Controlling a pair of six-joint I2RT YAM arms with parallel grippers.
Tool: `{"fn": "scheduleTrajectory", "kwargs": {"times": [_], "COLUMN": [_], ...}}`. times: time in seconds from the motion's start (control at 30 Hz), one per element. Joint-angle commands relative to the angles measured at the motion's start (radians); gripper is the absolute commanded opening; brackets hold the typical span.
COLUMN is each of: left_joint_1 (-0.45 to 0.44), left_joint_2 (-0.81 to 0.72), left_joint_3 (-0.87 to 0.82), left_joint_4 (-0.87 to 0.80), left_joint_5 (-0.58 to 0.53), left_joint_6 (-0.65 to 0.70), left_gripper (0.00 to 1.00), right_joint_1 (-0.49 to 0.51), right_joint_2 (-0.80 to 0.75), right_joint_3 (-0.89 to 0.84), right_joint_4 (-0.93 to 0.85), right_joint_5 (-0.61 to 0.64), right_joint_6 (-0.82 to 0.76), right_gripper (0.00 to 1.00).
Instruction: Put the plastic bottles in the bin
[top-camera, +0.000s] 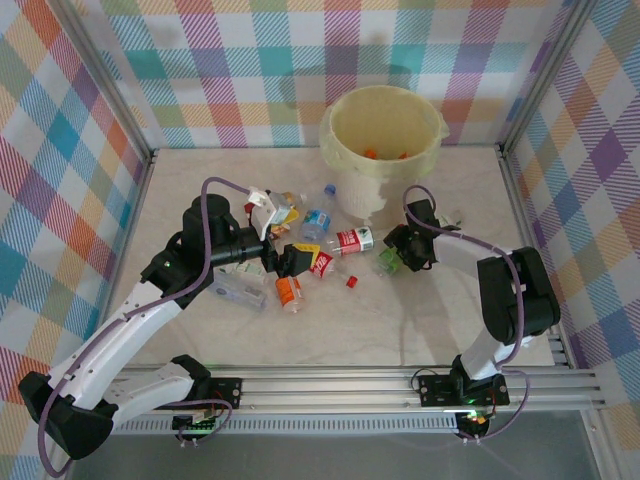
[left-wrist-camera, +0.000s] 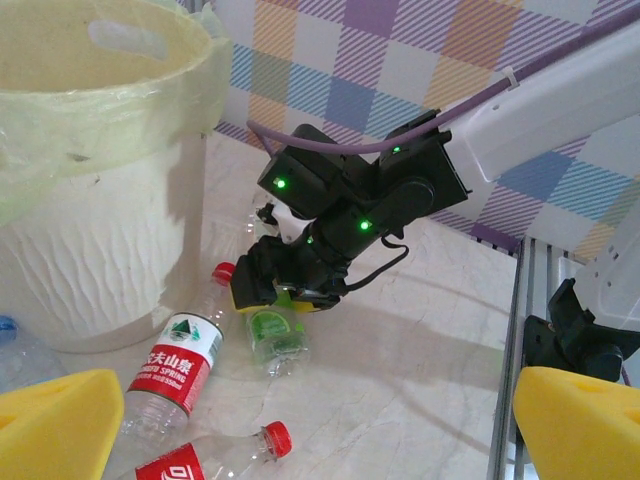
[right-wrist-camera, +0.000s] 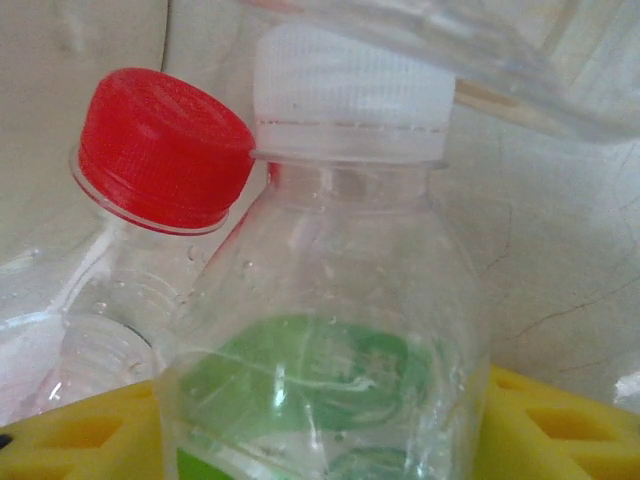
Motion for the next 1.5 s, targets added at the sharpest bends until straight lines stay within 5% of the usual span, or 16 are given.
{"fn": "scheduleTrajectory", "kwargs": {"times": [0.0, 0.4, 0.83, 1.07, 1.47], "left_joint_1": [-0.016, -0.018, -0.018, -0.018, -0.018], "left_joint_2": [-0.015, -0.036, -0.025, -0.02, -0.048], "left_joint_3": [0.034, 0.02, 0.012, 0.006, -0.056], "left_joint_4": [-0.012, 0.011, 0.017, 0.027, 0.141], "left_joint_5": [0.004, -0.001, -0.014, -0.019, -0.101], "left_joint_6": [0.014, 0.003, 0.003, -0.001, -0.069], "left_gripper": [1.0, 1.0, 1.0, 1.0, 1.0], "right_joint_1": [0.006, -0.006, -0.008, -0.007, -0.006], "right_joint_2": [-0.061, -0.332, -0.559, -0.581, -0.46], "right_joint_3": [-0.034, -0.104, 0.043, 0.213, 0.547], "right_joint_4": [0.0, -0.103, -0.235, -0.255, -0.257], "right_joint_5": [0.033, 0.159, 0.3, 0.331, 0.179], "right_joint_6": [-0.04, -0.223, -0.46, -0.596, -0.73], "right_gripper": [0.62, 0.59, 0.56, 0.55, 0.56]}}
